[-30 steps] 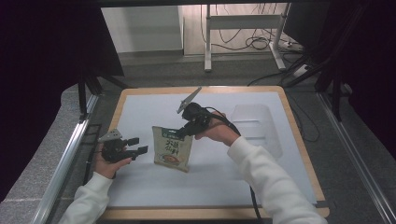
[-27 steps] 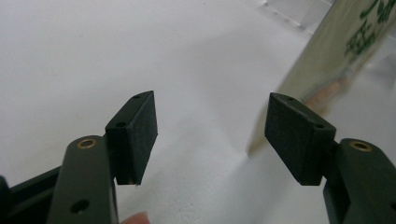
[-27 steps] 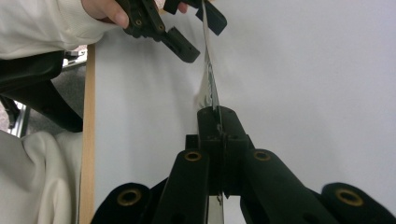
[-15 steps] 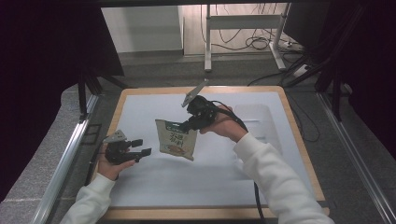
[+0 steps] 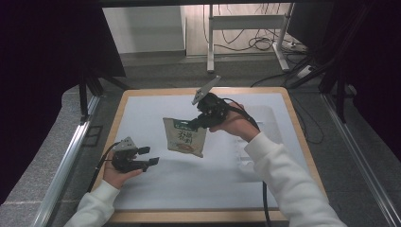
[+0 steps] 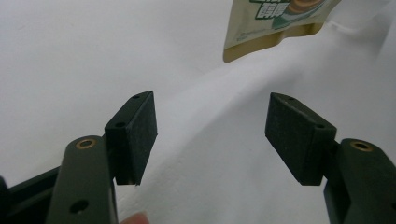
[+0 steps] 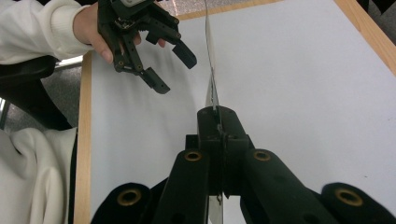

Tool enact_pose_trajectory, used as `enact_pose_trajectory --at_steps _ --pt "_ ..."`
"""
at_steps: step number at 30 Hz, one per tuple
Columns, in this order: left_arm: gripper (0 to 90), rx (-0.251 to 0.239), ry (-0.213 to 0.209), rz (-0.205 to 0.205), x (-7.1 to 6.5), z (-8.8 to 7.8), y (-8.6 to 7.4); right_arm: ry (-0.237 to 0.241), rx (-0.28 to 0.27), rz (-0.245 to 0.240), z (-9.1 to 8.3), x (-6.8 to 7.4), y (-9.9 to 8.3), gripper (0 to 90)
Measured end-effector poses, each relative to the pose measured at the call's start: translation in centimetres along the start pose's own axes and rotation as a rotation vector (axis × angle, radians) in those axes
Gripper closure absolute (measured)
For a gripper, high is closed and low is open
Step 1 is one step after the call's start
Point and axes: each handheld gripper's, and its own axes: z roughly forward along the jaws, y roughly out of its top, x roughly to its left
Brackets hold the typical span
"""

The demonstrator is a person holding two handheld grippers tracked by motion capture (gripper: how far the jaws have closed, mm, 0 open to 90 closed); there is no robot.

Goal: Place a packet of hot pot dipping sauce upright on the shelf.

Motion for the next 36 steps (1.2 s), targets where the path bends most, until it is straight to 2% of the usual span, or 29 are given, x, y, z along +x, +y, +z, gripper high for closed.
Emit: enact_pose_trajectory --at_steps 4,14,25,36 --pt "33.5 0.008 0.004 0.018 -0.4 0.0 -0.1 -0.004 -0.007 0.003 -0.7 0.0 -0.2 89.3" --pt "33.6 0.017 0.001 0.024 -0.4 0.1 -0.1 -0.036 -0.016 0.012 -2.3 -0.4 -0.9 89.3" --pt "33.7 0.011 -0.008 0.013 -0.4 0.3 -0.1 -0.058 -0.018 0.031 -3.5 -0.9 -1.6 89.3" --pt "33.9 0.010 -0.015 0.001 -0.1 0.4 -0.1 -0.102 -0.025 0.041 -5.5 -1.2 -2.2 89.3"
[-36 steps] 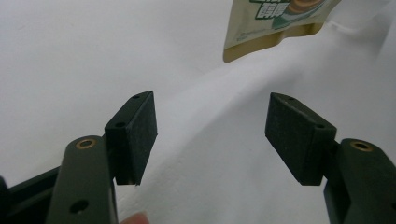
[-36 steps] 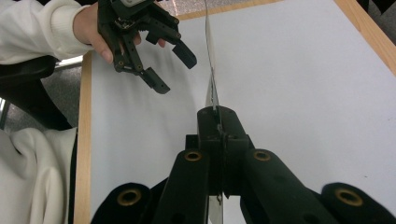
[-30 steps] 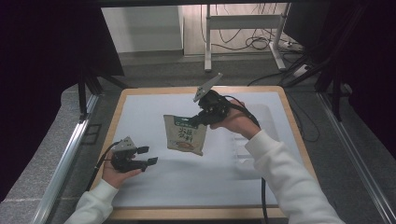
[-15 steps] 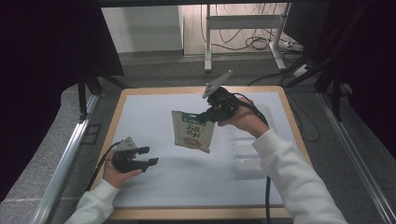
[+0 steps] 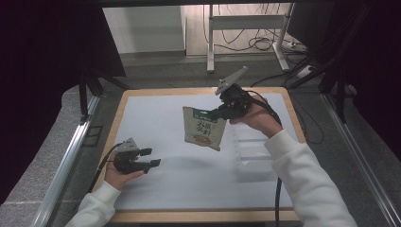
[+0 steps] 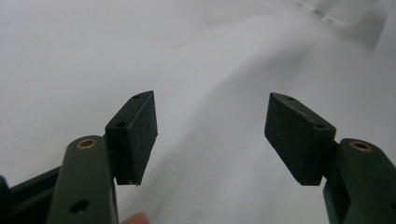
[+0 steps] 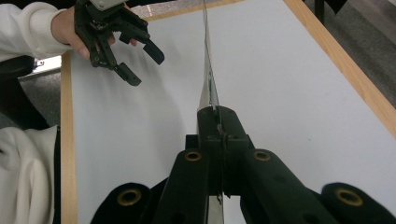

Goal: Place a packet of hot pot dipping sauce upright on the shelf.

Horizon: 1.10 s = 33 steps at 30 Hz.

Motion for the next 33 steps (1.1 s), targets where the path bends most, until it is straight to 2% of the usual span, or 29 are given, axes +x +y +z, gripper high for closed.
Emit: enact_pose_trajectory --at_steps 7,23,33 --pt "34.0 0.003 -0.003 -0.007 0.1 0.2 0.0 -0.031 0.002 0.024 -1.4 -0.7 -0.7 89.3" --pt "33.9 0.008 -0.005 -0.006 0.1 0.3 0.1 -0.079 0.013 0.037 -4.5 -1.6 -1.8 89.3" --pt "33.7 0.006 -0.001 -0.005 0.0 0.4 0.2 -0.114 0.008 0.066 -6.5 -2.6 -3.8 89.3"
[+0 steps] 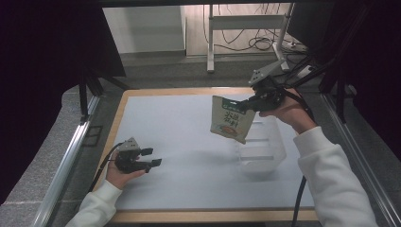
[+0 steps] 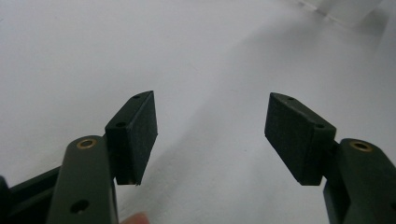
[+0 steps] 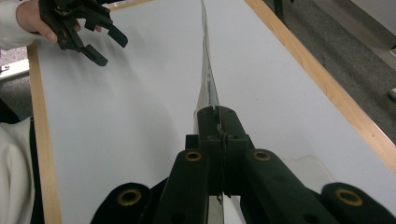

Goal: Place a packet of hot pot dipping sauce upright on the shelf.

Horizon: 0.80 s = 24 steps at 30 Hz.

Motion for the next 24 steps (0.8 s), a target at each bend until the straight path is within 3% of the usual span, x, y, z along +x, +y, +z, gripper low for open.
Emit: enact_pose_trajectory --at_steps 24 --pt "33.4 0.002 0.003 -0.005 0.1 0.1 0.0 -0.060 0.021 0.055 -2.7 -3.0 -3.9 89.3"
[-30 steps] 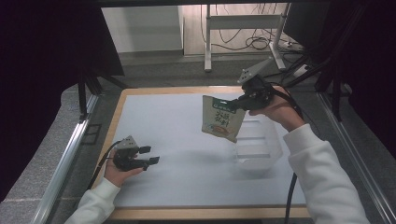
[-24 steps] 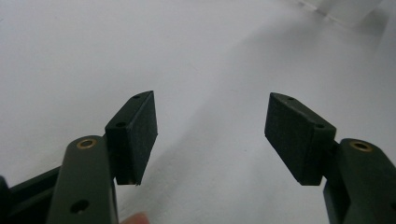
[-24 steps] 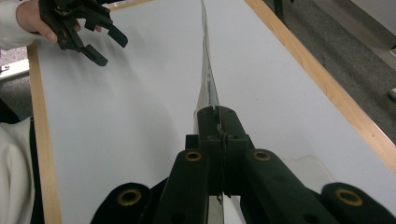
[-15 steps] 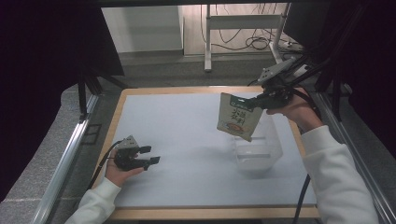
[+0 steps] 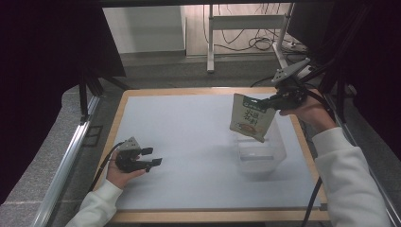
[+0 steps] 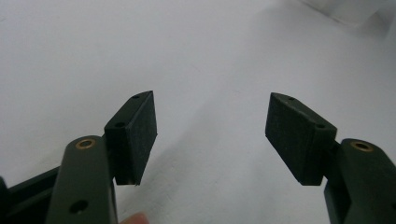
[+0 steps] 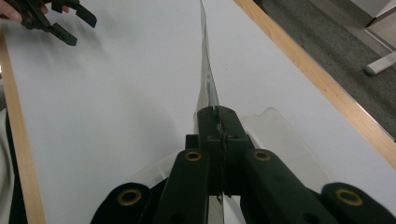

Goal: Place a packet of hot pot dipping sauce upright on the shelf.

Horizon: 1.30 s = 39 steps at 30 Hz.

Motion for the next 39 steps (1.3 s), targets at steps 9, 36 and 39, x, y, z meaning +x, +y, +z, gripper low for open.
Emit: enact_pose_trajectory --at_steps 9,36,39 --pt "33.4 0.000 0.001 0.000 0.0 0.1 0.0 -0.007 0.006 0.012 -0.1 -0.8 -1.3 89.3" --pt "33.4 0.009 -0.001 0.003 0.1 0.1 0.0 -0.004 0.056 0.069 3.5 -3.1 -4.9 85.6" --pt "33.3 0.007 -0.002 0.003 0.1 0.1 0.0 -0.025 0.041 0.086 3.4 -3.3 -5.1 82.3"
